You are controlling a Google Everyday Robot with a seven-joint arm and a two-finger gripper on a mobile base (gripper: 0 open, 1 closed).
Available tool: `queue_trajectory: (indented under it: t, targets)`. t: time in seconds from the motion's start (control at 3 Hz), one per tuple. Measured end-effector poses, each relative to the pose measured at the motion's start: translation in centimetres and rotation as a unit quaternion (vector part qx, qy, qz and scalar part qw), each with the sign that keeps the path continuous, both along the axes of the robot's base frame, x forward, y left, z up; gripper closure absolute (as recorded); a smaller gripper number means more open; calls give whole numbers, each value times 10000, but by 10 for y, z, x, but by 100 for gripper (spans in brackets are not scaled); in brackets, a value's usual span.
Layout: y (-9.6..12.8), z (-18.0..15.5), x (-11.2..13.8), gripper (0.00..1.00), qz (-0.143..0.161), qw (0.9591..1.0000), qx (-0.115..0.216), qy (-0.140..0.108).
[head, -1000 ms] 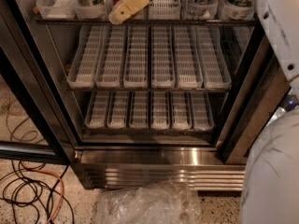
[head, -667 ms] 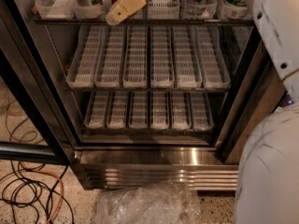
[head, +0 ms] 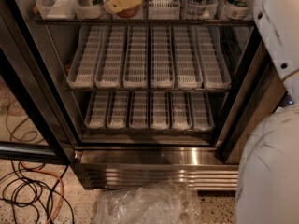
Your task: Pick coke can from top shelf of fridge
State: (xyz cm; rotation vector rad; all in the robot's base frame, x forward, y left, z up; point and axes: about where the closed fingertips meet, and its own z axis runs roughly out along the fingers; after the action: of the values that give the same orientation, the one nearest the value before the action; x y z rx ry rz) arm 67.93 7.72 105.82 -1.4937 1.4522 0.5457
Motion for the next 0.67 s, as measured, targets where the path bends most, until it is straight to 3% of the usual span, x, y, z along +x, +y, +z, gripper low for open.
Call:
queue_trajectory:
  t: [0.67]
  targets:
    - [0,0,0,88,0,10000,0,0]
